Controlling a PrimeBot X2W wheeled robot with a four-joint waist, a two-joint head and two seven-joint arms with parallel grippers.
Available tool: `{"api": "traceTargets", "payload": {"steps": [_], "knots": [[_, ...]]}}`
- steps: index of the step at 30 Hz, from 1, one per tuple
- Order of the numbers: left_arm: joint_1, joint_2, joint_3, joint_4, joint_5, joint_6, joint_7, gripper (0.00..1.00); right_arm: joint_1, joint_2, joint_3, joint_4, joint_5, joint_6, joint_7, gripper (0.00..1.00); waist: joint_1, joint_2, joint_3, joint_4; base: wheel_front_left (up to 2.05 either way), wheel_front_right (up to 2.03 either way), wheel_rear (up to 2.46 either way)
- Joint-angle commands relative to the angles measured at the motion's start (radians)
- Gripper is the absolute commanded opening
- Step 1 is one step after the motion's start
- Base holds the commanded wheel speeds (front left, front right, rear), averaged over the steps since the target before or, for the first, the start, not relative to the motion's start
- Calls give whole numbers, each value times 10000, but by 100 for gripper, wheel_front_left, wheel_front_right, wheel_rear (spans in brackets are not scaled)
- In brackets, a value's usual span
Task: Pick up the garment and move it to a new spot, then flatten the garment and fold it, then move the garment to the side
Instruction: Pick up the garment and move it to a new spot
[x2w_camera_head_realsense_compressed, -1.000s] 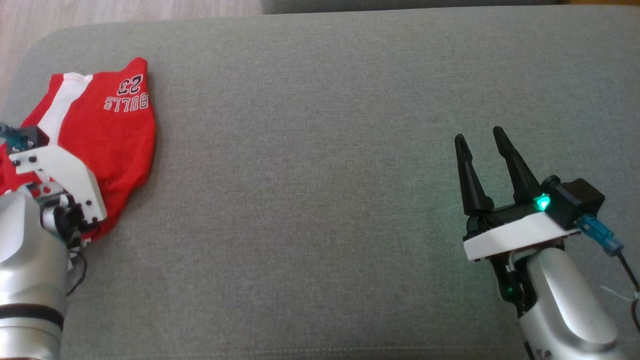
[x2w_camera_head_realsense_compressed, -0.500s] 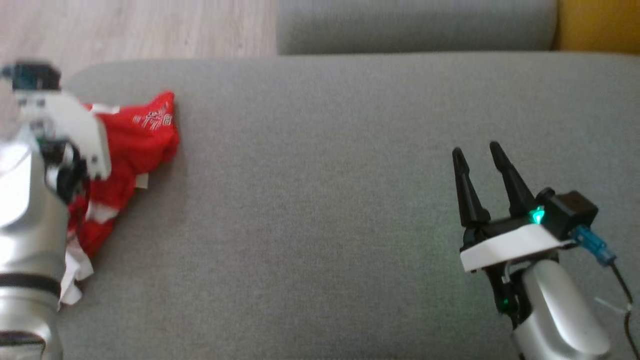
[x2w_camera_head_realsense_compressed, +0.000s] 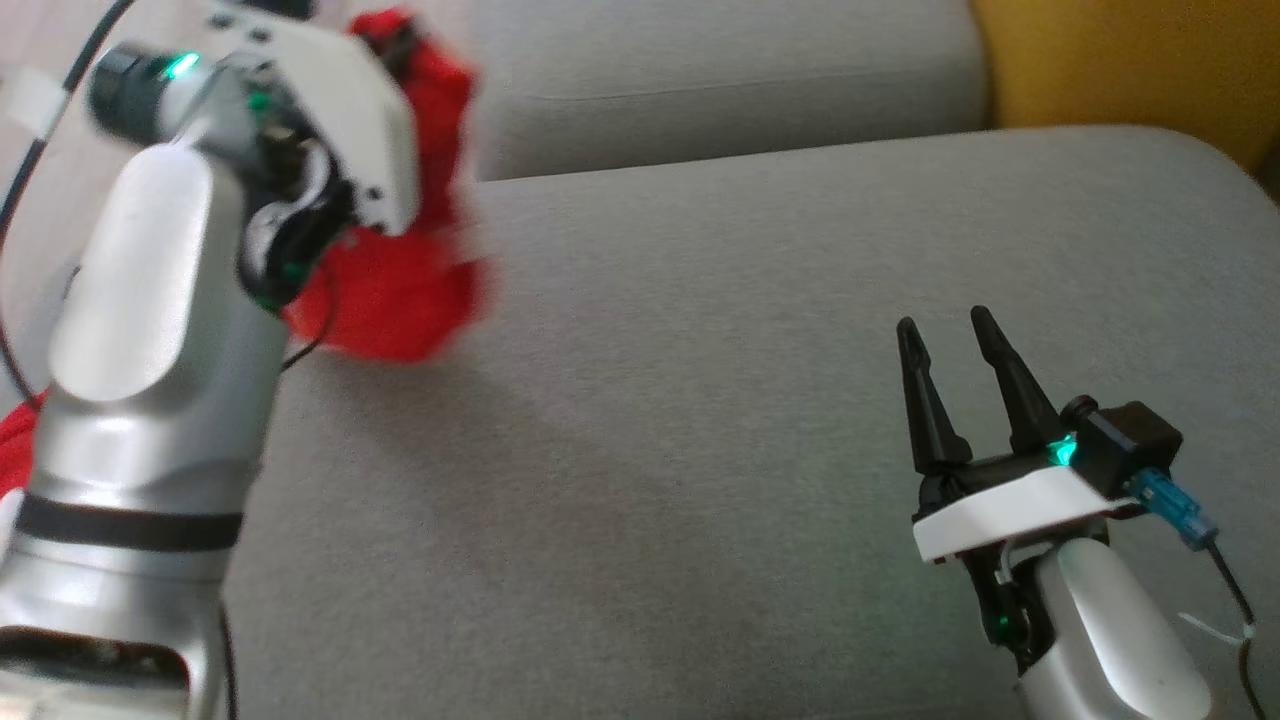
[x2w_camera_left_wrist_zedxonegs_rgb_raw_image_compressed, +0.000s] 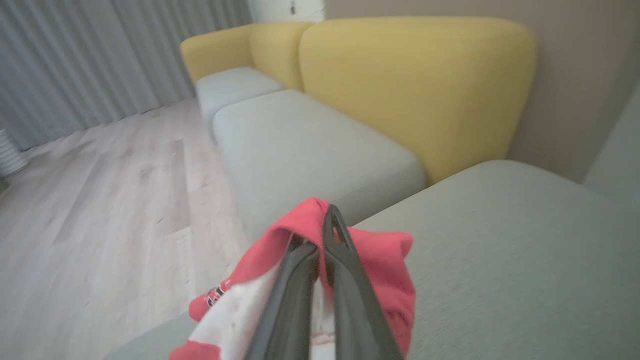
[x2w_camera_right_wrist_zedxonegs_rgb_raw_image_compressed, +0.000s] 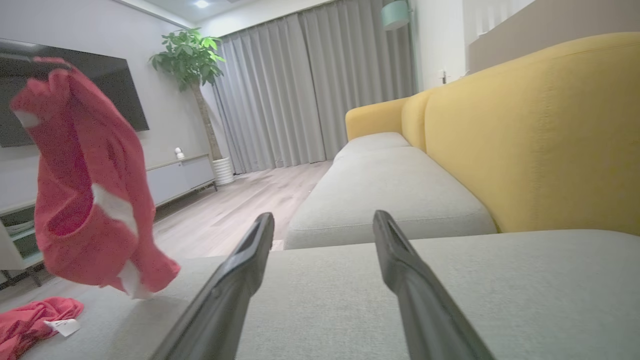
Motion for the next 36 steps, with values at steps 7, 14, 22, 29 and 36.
{"api": "traceTargets", "payload": {"steps": [7, 14, 22, 29, 36], "knots": [[-445, -332, -261, -2350, -1595, -59, 330, 0, -556, 0, 86, -421, -58, -7, -107, 100, 0, 0, 259, -1149, 0, 0, 0], [1500, 4, -473, -1989, -2090, -32, 242, 0, -565, -84, 124, -470, 33, -7, -107, 100, 0, 0, 500, -1597, 0, 0, 0], [2837, 687, -848, 778, -1738, -55, -2505, 100, -703, -179, 461, -423, 169, -7, -107, 100, 0, 0, 662, -1703, 0, 0, 0], [2839, 798, -1151, 1874, -2060, -59, -4327, 100, -624, -305, 550, -401, 243, -7, -107, 100, 0, 0, 598, -1511, 0, 0, 0], [2950, 904, -840, 1373, -1875, 474, -5989, 100, -451, -443, 364, -440, 220, -7, -107, 100, 0, 0, 367, -1185, 0, 0, 0]]}}
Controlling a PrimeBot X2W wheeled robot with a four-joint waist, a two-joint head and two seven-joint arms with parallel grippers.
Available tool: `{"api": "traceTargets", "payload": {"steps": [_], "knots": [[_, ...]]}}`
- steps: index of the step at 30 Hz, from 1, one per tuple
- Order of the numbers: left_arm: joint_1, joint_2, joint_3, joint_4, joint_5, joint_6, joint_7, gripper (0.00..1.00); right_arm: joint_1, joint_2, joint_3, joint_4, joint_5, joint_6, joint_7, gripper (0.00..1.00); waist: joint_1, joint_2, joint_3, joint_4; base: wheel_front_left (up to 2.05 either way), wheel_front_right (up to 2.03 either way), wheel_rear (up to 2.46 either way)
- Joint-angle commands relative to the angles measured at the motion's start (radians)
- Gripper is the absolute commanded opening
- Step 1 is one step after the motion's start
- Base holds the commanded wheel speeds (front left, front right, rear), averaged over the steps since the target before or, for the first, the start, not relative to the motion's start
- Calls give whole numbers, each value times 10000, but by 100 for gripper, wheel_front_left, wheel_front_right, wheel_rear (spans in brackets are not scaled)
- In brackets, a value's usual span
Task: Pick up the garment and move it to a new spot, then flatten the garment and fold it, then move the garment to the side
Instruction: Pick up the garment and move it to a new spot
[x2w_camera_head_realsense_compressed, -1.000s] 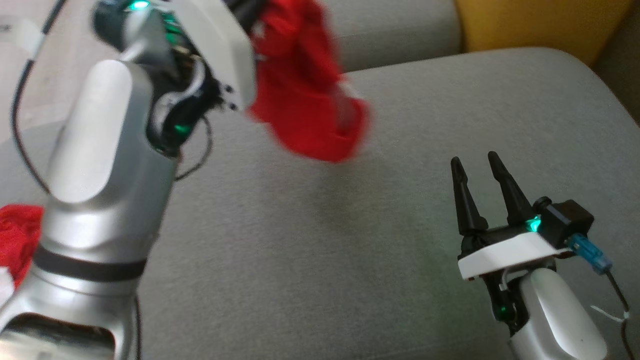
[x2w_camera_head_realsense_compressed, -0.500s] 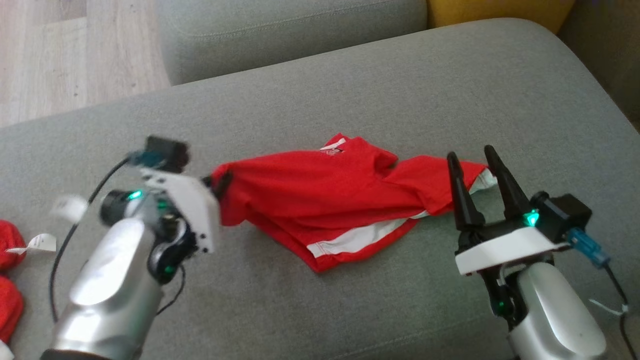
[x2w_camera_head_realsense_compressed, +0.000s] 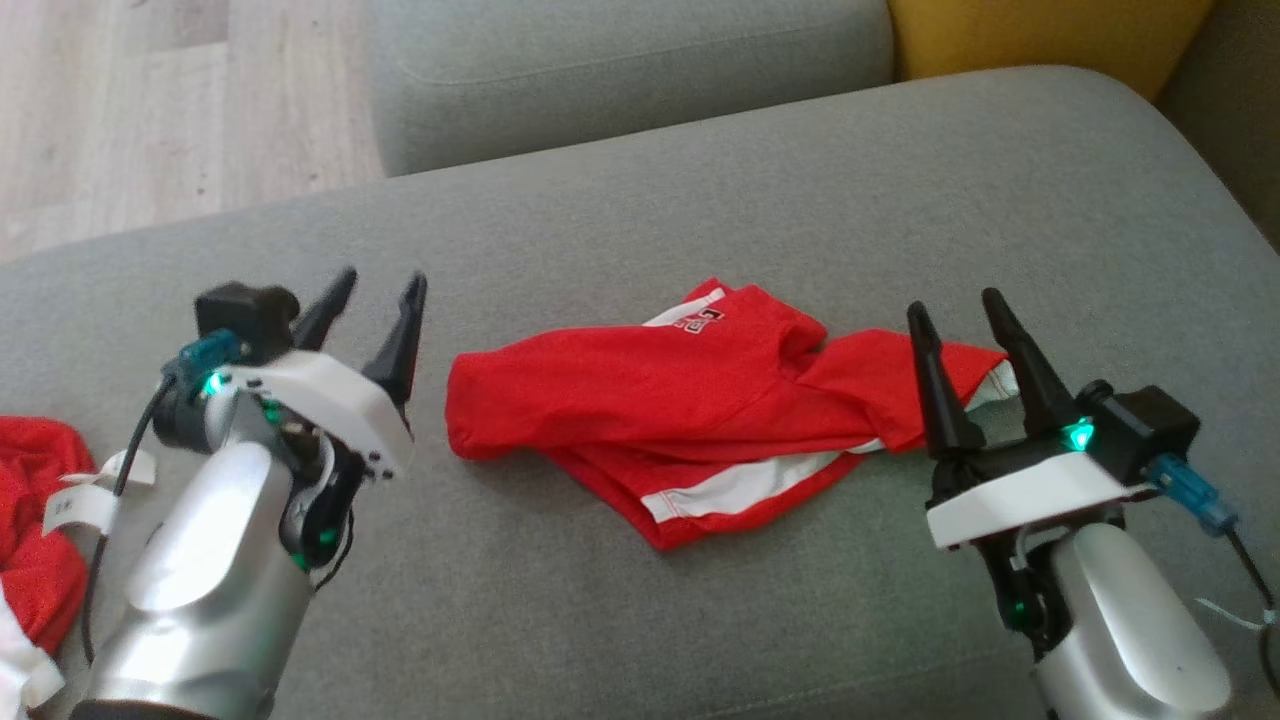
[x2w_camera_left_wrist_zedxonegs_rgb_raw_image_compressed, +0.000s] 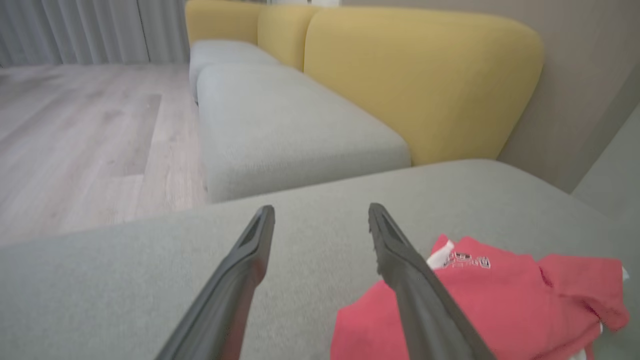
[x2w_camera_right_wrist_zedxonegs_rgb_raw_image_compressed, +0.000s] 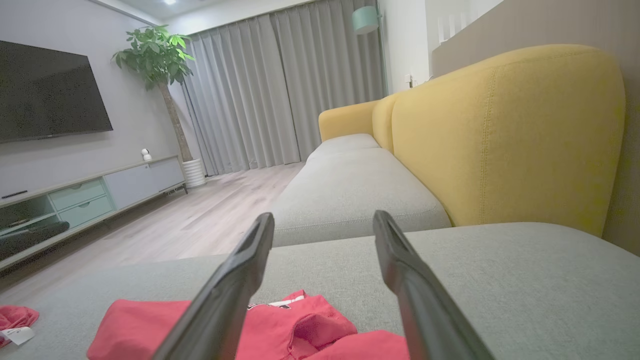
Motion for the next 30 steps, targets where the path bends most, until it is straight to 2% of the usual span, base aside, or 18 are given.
{"api": "traceTargets", "payload": {"steps": [1, 7, 13, 17, 19, 24, 30], "knots": [[-490, 395, 449, -427, 60, 121, -158, 100, -215, -83, 108, -361, -5, -7, -107, 100, 0, 0, -59, 74, 0, 0, 0], [386, 627, 798, -2238, 238, 1216, -573, 100, -138, -188, -126, -623, -124, -7, -107, 100, 0, 0, -199, 247, 0, 0, 0], [2049, 803, 1354, -3978, 200, 2338, -904, 100, 103, -290, -407, -914, -221, -7, -107, 100, 0, 0, -225, 321, 0, 0, 0], [3363, 405, 1941, -4796, 162, 2946, -1234, 100, 520, -311, -661, -1014, -219, -7, -107, 100, 0, 0, -209, 397, 0, 0, 0], [4153, -58, 2379, -5464, 641, 3200, -1282, 100, 879, -330, -721, -1022, -185, -7, -107, 100, 0, 0, -207, 484, 0, 0, 0], [5161, -771, 2910, -6125, 1621, 3007, -1288, 100, 1107, -447, -788, -1093, -114, -7, -107, 100, 0, 0, -147, 512, 0, 0, 0], [5369, -1157, 3179, -6021, 2353, 2603, -1290, 100, 1059, -527, -760, -1058, -5, -7, -107, 100, 0, 0, -184, 534, 0, 0, 0]]}}
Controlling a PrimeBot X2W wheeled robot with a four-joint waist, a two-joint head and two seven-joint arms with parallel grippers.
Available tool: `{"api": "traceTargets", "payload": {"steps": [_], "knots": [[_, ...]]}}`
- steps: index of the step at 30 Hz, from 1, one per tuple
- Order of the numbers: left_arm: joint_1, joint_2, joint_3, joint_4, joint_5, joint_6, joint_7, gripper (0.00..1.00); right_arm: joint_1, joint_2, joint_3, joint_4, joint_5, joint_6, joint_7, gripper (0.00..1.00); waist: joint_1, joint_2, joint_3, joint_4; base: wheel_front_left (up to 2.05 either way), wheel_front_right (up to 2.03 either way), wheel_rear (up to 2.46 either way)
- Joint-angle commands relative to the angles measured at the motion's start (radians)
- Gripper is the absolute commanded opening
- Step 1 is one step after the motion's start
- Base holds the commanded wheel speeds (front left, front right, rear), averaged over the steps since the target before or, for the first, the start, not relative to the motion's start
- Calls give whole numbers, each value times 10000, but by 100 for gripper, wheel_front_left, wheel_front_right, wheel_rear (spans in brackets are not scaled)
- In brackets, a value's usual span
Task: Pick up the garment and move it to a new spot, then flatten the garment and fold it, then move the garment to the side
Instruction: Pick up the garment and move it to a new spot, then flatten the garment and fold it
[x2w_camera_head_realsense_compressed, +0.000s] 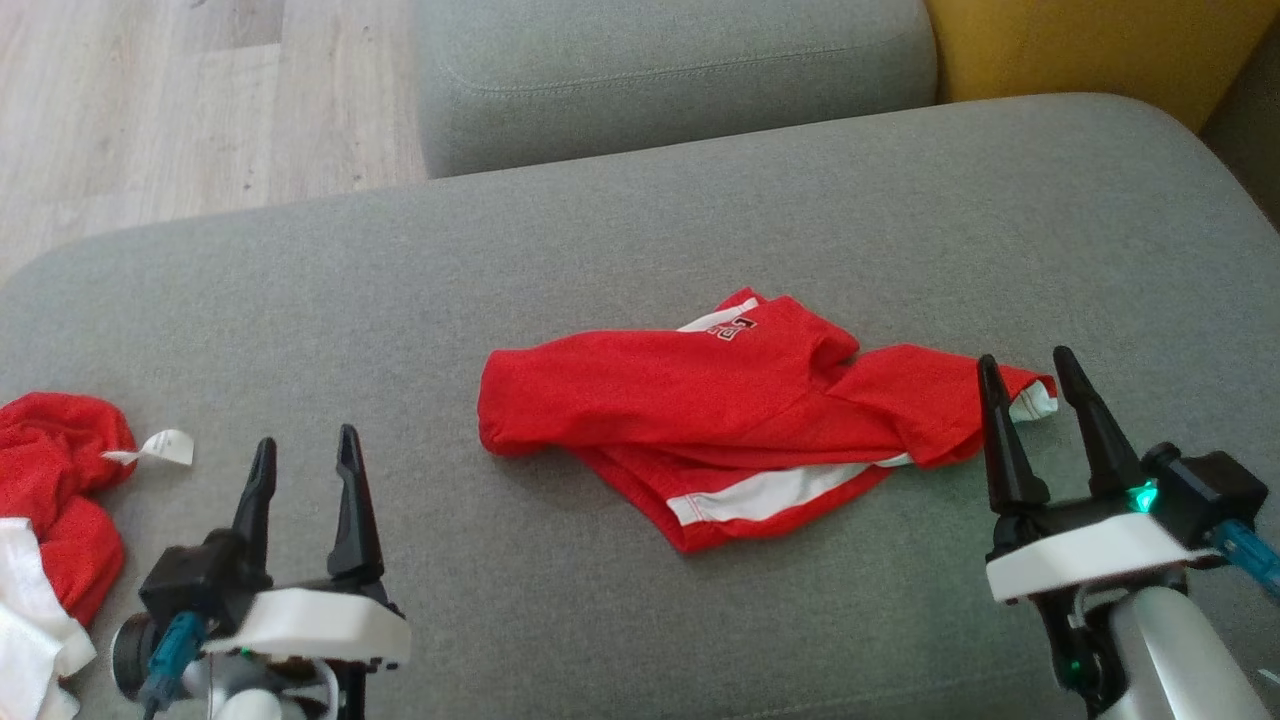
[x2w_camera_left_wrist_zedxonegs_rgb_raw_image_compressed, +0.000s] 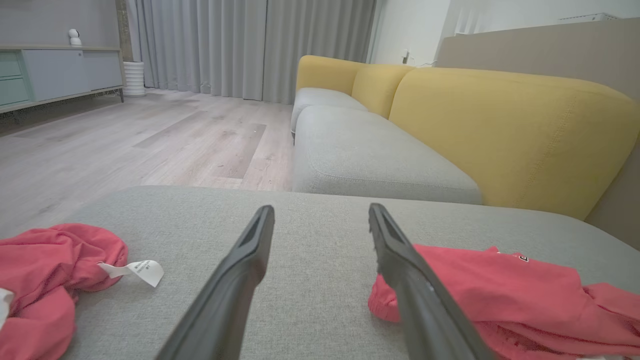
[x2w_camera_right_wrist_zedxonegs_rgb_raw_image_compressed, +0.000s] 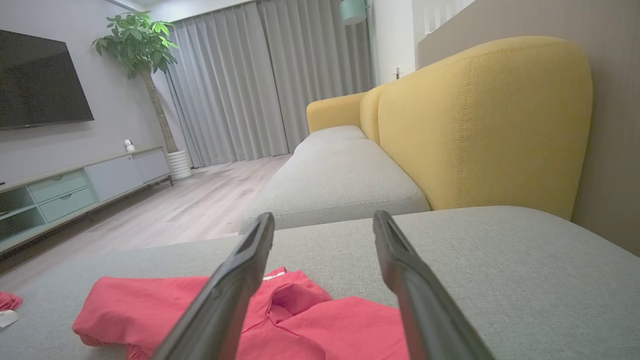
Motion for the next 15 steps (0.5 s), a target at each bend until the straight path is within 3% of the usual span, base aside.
{"api": "traceTargets", "payload": {"steps": [1, 15], "knots": [[-411, -59, 552, -248, 161, -105, -120, 100, -306, -197, 164, -332, 92, -7, -107, 100, 0, 0, -20, -3, 0, 0, 0], [-442, -525, 1096, -40, 522, -788, -121, 100, -312, -187, 231, -292, 68, -7, -107, 100, 0, 0, -42, -14, 0, 0, 0]]}}
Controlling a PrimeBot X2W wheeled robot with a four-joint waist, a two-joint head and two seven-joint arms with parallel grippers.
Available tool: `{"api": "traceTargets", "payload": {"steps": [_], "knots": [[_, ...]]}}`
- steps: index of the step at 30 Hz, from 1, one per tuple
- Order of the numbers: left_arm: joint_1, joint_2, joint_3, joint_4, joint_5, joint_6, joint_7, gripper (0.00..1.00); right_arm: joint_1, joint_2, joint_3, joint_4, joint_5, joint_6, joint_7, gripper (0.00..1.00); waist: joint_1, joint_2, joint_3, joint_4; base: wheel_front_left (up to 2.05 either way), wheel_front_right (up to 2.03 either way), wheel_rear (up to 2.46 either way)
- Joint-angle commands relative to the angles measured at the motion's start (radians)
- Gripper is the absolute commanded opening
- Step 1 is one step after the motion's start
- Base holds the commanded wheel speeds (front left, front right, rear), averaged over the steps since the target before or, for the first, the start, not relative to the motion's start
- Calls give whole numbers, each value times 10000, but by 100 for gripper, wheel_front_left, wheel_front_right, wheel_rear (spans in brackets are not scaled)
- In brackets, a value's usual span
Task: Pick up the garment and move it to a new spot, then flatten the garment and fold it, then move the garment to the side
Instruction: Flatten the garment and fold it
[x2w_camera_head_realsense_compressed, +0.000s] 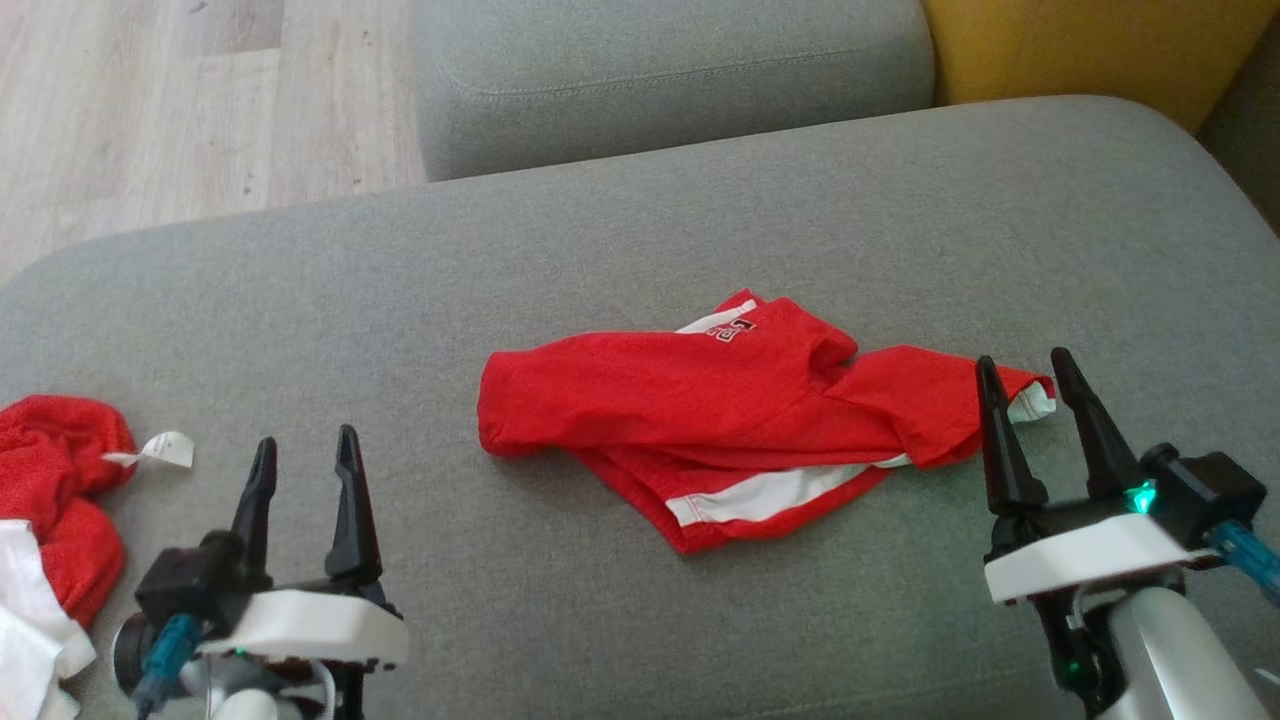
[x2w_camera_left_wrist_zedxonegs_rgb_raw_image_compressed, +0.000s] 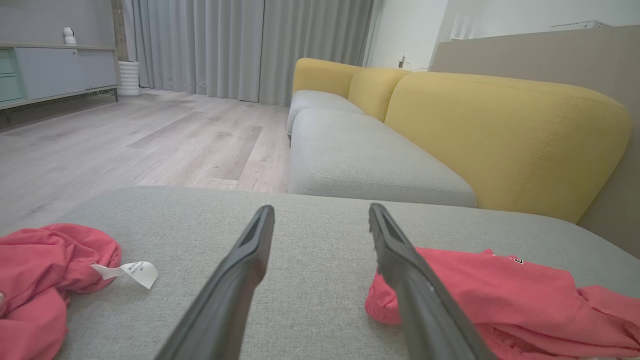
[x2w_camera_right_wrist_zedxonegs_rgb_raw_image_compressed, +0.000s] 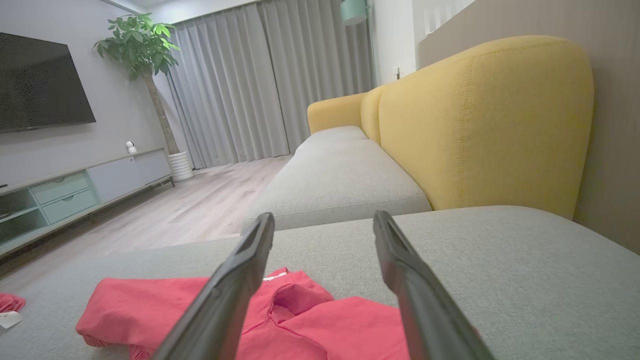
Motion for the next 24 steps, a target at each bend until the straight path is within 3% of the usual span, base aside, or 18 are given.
{"api": "traceTargets", "payload": {"steps": [1, 13, 19, 24], "knots": [[-441, -9, 448, -267, 65, -47, -121, 100, -305, -172, 186, -297, 3, -7, -107, 100, 0, 0, 0, 11, 0, 0, 0], [-538, -213, 472, -76, 457, -276, -122, 100, -629, -102, 127, -25, 102, -7, 122, 100, 0, 0, 135, 293, 0, 0, 0], [-866, -262, 15, 97, 833, -396, -122, 100, -2203, -514, 804, 874, 845, -7, 1374, 100, 0, 0, 584, 1090, 0, 0, 0], [-1298, -313, -441, 280, 733, -484, -122, 100, -3987, -1148, 1334, 2604, 1439, -7, 3160, 100, 0, 0, 1098, 1986, 0, 0, 0]]}}
